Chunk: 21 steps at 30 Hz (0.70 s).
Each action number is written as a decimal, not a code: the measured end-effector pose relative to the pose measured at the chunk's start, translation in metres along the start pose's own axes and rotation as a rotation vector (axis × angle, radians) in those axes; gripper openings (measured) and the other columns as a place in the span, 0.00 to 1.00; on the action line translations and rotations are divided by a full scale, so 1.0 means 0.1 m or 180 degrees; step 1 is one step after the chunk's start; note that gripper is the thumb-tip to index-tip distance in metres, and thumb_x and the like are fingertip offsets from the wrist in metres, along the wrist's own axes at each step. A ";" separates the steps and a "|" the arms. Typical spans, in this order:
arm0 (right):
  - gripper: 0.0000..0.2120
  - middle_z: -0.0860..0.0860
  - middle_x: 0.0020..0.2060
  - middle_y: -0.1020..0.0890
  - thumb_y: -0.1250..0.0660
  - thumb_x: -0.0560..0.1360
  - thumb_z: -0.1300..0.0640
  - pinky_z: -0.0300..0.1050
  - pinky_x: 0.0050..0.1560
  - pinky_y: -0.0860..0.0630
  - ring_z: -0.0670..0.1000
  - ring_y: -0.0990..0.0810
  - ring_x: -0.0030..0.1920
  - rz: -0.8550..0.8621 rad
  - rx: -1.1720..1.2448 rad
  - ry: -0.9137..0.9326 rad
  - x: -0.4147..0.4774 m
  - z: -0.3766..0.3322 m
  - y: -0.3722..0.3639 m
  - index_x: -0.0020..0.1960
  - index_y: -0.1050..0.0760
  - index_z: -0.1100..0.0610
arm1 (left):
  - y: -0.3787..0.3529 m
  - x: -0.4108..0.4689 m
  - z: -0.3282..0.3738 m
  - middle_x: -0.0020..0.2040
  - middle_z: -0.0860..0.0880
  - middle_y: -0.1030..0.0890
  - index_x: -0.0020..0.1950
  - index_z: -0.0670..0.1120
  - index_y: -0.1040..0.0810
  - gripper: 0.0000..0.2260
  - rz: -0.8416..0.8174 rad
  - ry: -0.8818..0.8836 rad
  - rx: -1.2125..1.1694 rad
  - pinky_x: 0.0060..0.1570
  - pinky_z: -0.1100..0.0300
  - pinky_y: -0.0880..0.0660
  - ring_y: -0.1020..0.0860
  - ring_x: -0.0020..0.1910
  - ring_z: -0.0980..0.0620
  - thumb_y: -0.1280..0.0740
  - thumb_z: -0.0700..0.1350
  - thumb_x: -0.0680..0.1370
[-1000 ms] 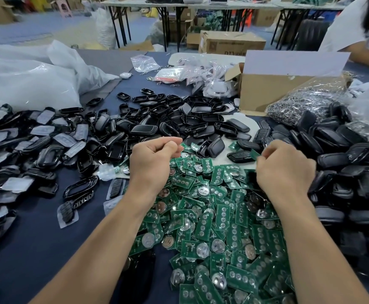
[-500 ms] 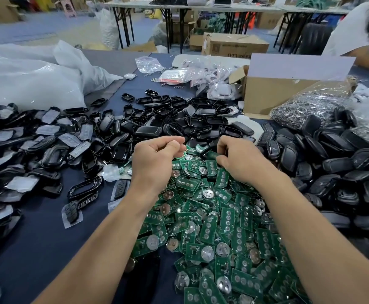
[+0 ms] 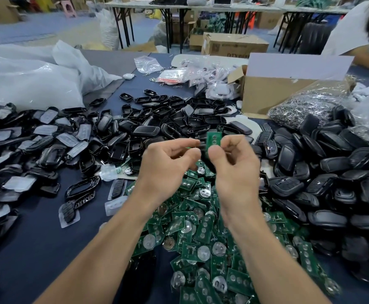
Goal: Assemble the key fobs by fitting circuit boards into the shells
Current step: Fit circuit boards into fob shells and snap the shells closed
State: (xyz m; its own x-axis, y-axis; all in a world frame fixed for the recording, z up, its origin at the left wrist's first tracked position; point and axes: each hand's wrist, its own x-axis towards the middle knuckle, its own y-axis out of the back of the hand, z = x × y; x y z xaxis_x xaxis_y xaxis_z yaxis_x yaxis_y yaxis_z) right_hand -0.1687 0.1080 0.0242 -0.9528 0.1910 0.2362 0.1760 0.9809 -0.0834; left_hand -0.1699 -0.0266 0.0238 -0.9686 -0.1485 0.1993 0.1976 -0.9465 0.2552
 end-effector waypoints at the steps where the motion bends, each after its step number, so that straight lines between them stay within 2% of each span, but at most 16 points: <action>1: 0.11 0.43 0.35 0.24 0.31 0.78 0.63 0.37 0.39 0.25 0.42 0.27 0.36 -0.0113 -0.0084 0.0080 -0.06 0.01 -0.03 0.43 0.27 0.50 | -0.02 0.00 0.00 0.44 0.57 0.12 0.53 0.60 0.12 0.08 -0.0067 -0.0021 -0.0047 0.49 0.52 0.15 0.13 0.43 0.56 0.28 0.52 0.76; 3: 0.12 0.43 0.34 0.25 0.31 0.78 0.64 0.36 0.37 0.29 0.42 0.30 0.35 -0.0224 -0.0223 0.0227 -0.13 0.04 -0.04 0.42 0.28 0.49 | -0.02 0.01 -0.01 0.44 0.56 0.12 0.50 0.61 0.12 0.07 -0.0090 0.0024 -0.0269 0.47 0.57 0.16 0.14 0.43 0.58 0.28 0.50 0.77; 5: 0.13 0.44 0.34 0.24 0.31 0.78 0.65 0.37 0.36 0.29 0.43 0.29 0.35 -0.0265 -0.0382 0.0298 -0.14 0.06 -0.04 0.42 0.29 0.49 | -0.02 0.03 -0.03 0.42 0.55 0.12 0.50 0.57 0.12 0.09 -0.0042 0.0206 -0.0573 0.46 0.61 0.17 0.15 0.39 0.60 0.29 0.43 0.81; 8: 0.11 0.46 0.39 0.21 0.31 0.78 0.64 0.41 0.41 0.25 0.46 0.25 0.39 -0.0299 -0.0633 0.0330 -0.19 0.08 -0.05 0.43 0.29 0.51 | -0.03 0.05 -0.04 0.48 0.51 0.11 0.60 0.51 0.15 0.10 -0.0141 0.0541 -0.0847 0.50 0.61 0.18 0.14 0.47 0.56 0.32 0.39 0.83; 10: 0.12 0.42 0.42 0.18 0.31 0.78 0.64 0.38 0.44 0.25 0.42 0.22 0.43 -0.0331 -0.0470 0.0162 -0.21 0.09 -0.06 0.43 0.29 0.51 | -0.02 0.08 -0.05 0.52 0.49 0.11 0.66 0.50 0.19 0.14 -0.0171 0.0641 -0.0876 0.54 0.59 0.18 0.14 0.52 0.53 0.34 0.36 0.83; 12: 0.13 0.39 0.48 0.16 0.31 0.78 0.64 0.36 0.47 0.27 0.39 0.21 0.46 -0.0255 -0.0230 -0.0055 -0.19 0.09 -0.06 0.43 0.30 0.48 | 0.02 0.11 -0.07 0.52 0.48 0.12 0.68 0.49 0.20 0.18 -0.0012 0.0708 -0.0927 0.50 0.59 0.17 0.13 0.52 0.52 0.35 0.31 0.83; 13: 0.13 0.38 0.47 0.17 0.31 0.78 0.62 0.36 0.47 0.28 0.38 0.22 0.45 -0.0186 -0.0265 -0.0054 -0.17 0.09 -0.04 0.43 0.30 0.47 | 0.05 0.12 -0.08 0.51 0.47 0.12 0.66 0.50 0.20 0.19 0.0106 0.0730 -0.0920 0.47 0.59 0.16 0.13 0.50 0.51 0.34 0.30 0.82; 15: 0.13 0.40 0.40 0.20 0.32 0.79 0.60 0.35 0.39 0.31 0.41 0.27 0.37 -0.0122 -0.0523 0.0041 -0.14 0.10 0.00 0.42 0.31 0.46 | 0.11 0.13 -0.10 0.48 0.47 0.12 0.62 0.50 0.19 0.17 0.0321 0.0743 -0.0831 0.43 0.58 0.16 0.12 0.48 0.49 0.32 0.31 0.81; 18: 0.14 0.48 0.38 0.15 0.33 0.80 0.61 0.47 0.30 0.30 0.50 0.28 0.30 -0.0272 -0.0261 -0.0209 -0.09 0.09 0.05 0.42 0.30 0.45 | 0.15 0.13 -0.12 0.43 0.48 0.11 0.55 0.47 0.16 0.11 0.0409 0.0715 -0.0824 0.41 0.55 0.15 0.12 0.45 0.49 0.29 0.33 0.79; 21: 0.13 0.53 0.33 0.15 0.31 0.79 0.65 0.43 0.27 0.30 0.51 0.26 0.28 -0.0388 0.0102 -0.0535 -0.05 0.05 0.09 0.43 0.23 0.48 | 0.17 0.12 -0.10 0.43 0.47 0.11 0.51 0.46 0.14 0.07 0.0304 0.0678 -0.0832 0.42 0.55 0.15 0.12 0.44 0.49 0.27 0.34 0.78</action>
State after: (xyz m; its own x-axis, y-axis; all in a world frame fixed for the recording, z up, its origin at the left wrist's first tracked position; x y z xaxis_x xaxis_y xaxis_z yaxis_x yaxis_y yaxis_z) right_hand -0.1637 0.1160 0.0177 -0.9949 0.0593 0.0817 0.0514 0.9941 -0.0955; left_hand -0.1793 -0.0474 0.0213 -0.9627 -0.2704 0.0015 0.2704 -0.9627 -0.0114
